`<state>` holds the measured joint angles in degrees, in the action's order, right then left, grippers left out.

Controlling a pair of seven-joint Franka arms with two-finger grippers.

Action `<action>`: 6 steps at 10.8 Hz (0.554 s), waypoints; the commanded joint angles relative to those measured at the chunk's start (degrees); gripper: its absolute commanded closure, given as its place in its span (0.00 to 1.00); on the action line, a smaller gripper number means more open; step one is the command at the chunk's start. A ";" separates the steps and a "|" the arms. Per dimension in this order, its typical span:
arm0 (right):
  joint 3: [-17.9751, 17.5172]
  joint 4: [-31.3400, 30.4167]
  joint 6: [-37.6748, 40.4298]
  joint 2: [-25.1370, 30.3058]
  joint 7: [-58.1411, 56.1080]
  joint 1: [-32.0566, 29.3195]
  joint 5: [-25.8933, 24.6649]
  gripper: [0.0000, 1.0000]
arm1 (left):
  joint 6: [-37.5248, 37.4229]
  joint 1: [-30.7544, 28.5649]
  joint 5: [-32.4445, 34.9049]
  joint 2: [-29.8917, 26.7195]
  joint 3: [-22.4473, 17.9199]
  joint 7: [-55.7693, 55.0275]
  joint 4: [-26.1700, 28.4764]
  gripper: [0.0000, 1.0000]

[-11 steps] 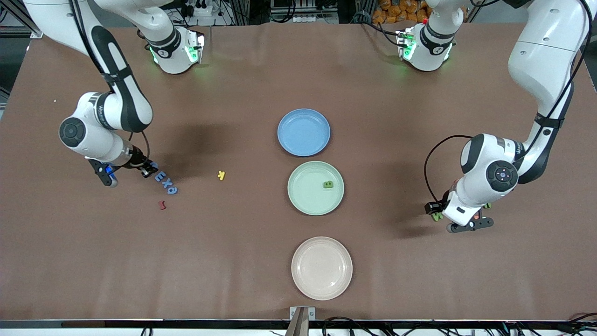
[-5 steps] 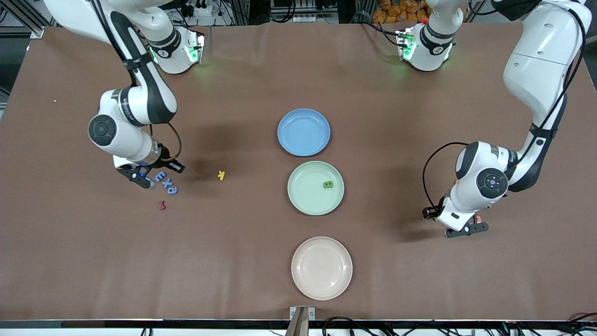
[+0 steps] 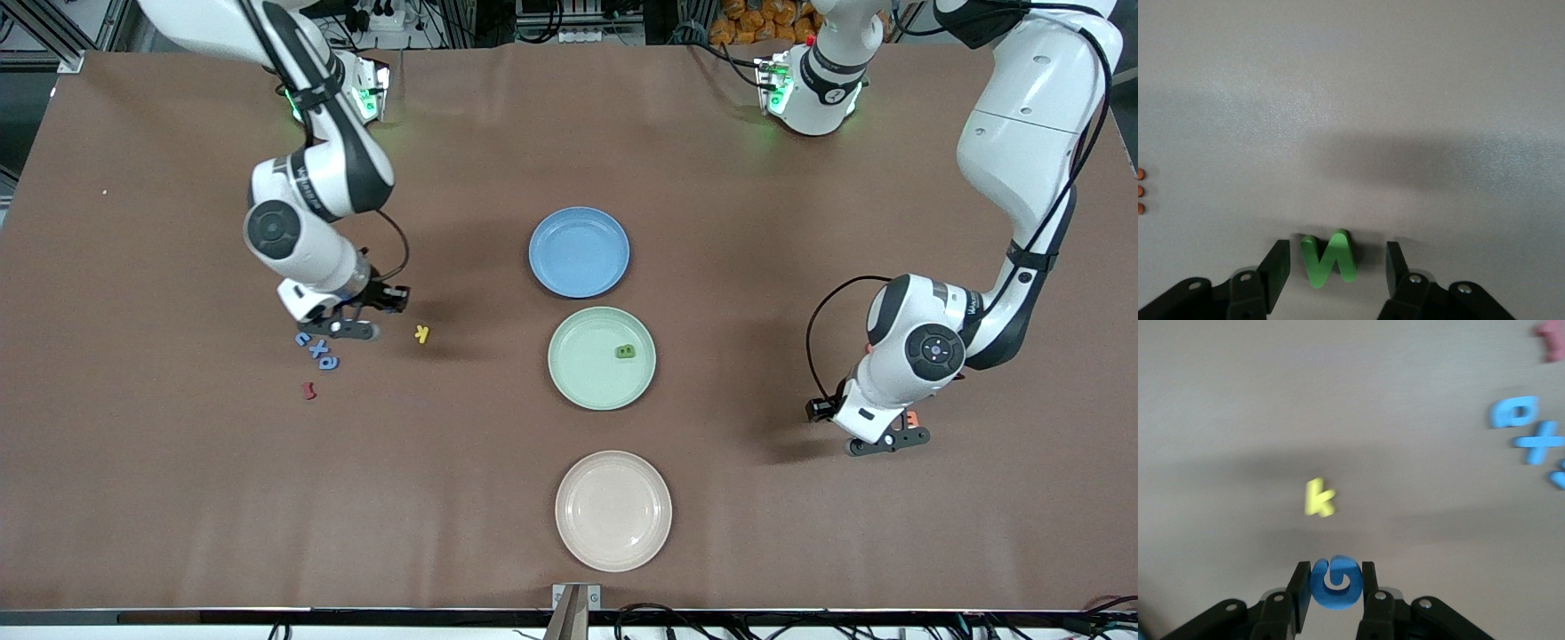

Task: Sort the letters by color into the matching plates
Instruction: 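Lift the blue G while the left gripper grasps the green N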

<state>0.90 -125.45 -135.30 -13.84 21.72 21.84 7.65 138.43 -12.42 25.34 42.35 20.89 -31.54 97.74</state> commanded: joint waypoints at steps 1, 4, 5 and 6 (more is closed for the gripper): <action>0.07 2.39 0.83 -0.30 -1.86 7.57 0.00 0.88 | 0.79 0.55 1.99 1.07 -0.41 -1.77 -1.06 0.36; 0.07 6.42 0.83 -3.46 -2.30 13.91 -0.09 0.88 | 0.88 0.55 1.99 1.25 -0.41 -1.86 -0.97 0.36; 0.07 8.97 0.91 -5.30 -2.65 16.28 -0.18 0.88 | 0.88 0.46 1.99 1.25 -0.41 -1.86 -0.97 0.36; 0.07 10.64 1.26 -6.71 -2.48 18.13 -0.18 0.88 | 1.05 0.55 1.99 1.25 -0.41 -1.86 -0.88 0.36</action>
<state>0.53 -120.65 -135.30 -16.03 20.31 36.07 7.64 138.66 -12.28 25.38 42.89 20.75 -31.54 97.65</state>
